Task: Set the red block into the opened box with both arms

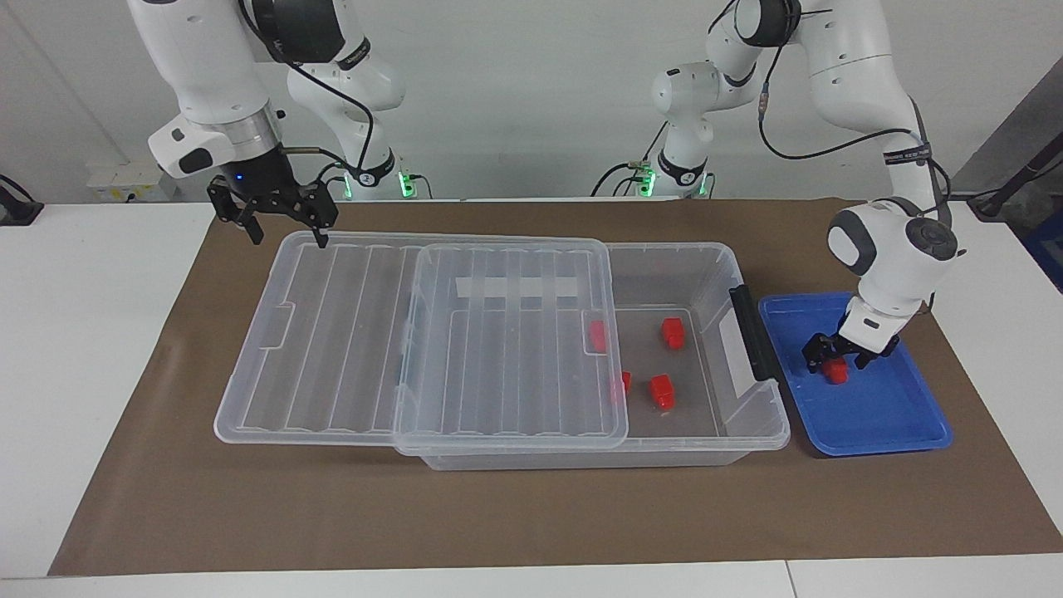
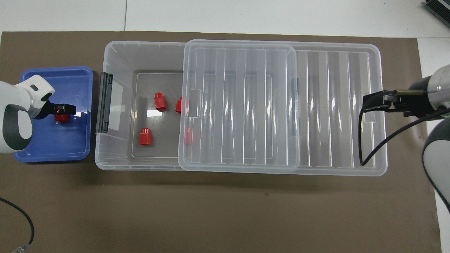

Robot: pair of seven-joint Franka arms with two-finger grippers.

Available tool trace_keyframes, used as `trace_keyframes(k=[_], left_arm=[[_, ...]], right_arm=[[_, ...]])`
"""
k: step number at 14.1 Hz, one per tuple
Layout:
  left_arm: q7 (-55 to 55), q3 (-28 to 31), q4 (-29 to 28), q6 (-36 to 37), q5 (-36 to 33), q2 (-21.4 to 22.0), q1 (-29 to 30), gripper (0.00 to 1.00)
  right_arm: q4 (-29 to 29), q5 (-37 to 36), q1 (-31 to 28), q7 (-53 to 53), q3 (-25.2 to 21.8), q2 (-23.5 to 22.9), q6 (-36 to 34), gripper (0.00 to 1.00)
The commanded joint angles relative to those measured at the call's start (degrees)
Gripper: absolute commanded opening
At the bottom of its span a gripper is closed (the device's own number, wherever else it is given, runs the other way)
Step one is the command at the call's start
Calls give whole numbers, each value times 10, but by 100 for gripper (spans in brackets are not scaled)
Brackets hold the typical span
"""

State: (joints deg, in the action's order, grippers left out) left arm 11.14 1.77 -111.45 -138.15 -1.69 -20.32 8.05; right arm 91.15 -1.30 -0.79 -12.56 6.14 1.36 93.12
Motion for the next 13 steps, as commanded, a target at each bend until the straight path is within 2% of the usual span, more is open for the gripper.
trace_keyframes(k=[1,5,8,9,10,13], left_arm=[[14,-3,-12,-12,4,0,7,100],[13,-3,-23,-25,4,-1,7,98],[13,-3,-24,-25,4,-1,7,81],[13,-3,-24,-24,4,0,7,73],[13,-4,-23,-20,4,-1,7,58],[12,-3,-14,-1,4,-1,3,23]], right_arm=[[-23,-5,3,-15,-1,-11,-28,100],[-17,-14,-4,-11,-1,-6,-29,100],[-13,-9,-12,-9,-2,-5,-22,100],[-14,-7,-12,-8,-3,-5,-22,100],[-14,-7,-9,-7,-7,-5,-23,100],[-15,-9,15,-4,-36,-3,-36,100]])
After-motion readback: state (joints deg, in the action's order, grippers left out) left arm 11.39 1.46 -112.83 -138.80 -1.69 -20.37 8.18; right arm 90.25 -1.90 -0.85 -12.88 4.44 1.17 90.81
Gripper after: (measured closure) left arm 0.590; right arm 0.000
